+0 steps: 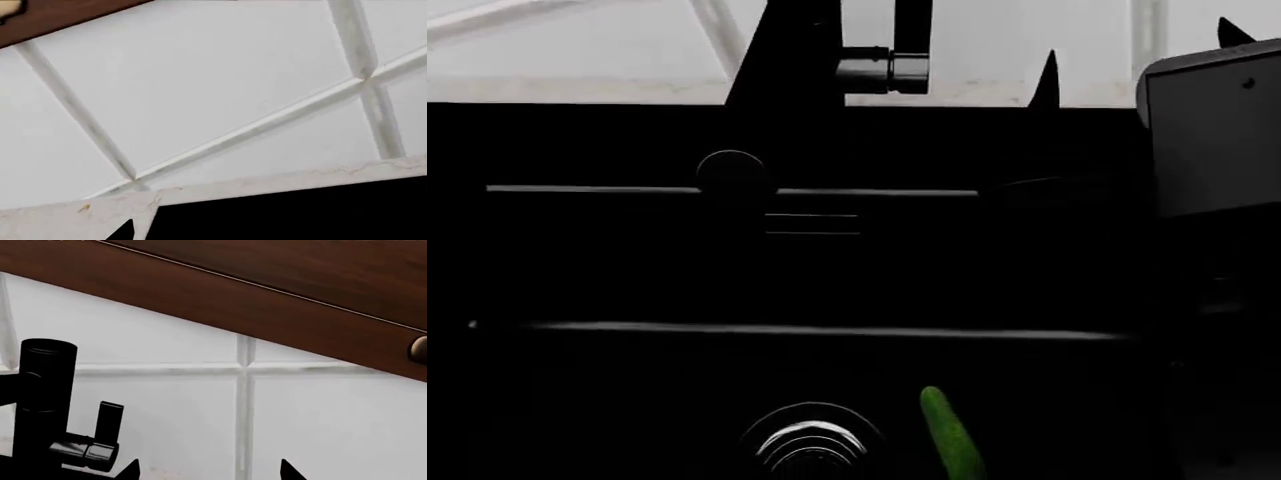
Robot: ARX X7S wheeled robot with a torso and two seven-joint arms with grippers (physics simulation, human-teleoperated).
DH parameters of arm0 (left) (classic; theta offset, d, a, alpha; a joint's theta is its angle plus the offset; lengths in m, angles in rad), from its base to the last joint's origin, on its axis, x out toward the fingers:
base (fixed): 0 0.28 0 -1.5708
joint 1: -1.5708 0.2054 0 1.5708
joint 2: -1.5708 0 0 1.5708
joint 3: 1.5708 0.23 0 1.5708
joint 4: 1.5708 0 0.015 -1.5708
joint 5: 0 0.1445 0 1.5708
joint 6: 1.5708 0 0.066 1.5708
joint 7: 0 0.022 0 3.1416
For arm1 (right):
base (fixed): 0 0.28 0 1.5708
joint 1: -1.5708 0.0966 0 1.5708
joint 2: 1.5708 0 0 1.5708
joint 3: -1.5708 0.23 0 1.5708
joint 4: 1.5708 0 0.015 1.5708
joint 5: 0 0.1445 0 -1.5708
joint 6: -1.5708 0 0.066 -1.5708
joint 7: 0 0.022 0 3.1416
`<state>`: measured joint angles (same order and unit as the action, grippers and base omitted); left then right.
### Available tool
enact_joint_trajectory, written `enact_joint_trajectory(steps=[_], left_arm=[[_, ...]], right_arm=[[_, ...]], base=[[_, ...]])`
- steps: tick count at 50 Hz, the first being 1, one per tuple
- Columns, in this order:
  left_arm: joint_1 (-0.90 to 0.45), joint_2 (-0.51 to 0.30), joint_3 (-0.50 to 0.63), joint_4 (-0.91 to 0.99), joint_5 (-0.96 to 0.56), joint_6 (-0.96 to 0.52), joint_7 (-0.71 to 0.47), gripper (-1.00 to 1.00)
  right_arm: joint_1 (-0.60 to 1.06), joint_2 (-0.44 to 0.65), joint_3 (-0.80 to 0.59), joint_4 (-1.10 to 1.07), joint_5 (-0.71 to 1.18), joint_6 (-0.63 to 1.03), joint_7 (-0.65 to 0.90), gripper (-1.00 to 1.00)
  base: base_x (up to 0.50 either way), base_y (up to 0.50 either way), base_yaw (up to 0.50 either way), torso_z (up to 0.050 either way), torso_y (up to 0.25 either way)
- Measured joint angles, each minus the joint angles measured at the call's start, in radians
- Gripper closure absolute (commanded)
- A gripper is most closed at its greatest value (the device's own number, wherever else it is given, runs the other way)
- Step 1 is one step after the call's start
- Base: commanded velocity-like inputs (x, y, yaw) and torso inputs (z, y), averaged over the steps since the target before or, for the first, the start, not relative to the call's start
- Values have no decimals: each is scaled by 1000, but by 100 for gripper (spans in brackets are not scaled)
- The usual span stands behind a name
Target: Pick the vegetables from the sink and place them on the cutting board.
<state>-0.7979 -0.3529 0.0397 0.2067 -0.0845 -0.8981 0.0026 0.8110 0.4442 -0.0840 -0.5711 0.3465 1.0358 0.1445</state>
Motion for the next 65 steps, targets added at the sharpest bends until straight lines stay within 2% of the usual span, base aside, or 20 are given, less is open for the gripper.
enact_joint_trajectory(steps=[3, 10, 19, 29, 37, 48, 65], left_arm=[[-6, -3, 1, -96, 2, 1, 2, -100], [2, -4, 64, 63, 21, -7, 36, -100], [-7, -38, 151, 166, 7, -90, 147, -100], [-18, -214, 351, 219, -16, -196, 308, -100], [-37, -287, 462, 217, -36, -240, 408, -100], [-74, -332, 562, 236, -79, -313, 523, -100], [-5, -357, 599, 272, -184, -339, 644, -100]], right_arm=[[7, 7, -3, -12, 16, 25, -13, -100], [37, 31, -16, -16, 54, 118, -43, -100], [97, 79, -49, 19, 90, 241, -86, -100], [165, 145, -166, 99, 125, 332, -161, -100], [184, 175, -260, 188, 136, 317, -228, -100], [168, 184, -361, 337, 140, 261, -307, -100], [151, 180, -460, 458, 140, 221, -376, -100]], base=[[32, 21, 4, -2, -134], [28, 24, 15, -15, 0], [32, 38, 25, -22, 0], [17, 34, 6, 0, 0], [16, 23, 0, 0, 0], [17, 18, 1, 0, 0], [17, 16, 2, 0, 0]])
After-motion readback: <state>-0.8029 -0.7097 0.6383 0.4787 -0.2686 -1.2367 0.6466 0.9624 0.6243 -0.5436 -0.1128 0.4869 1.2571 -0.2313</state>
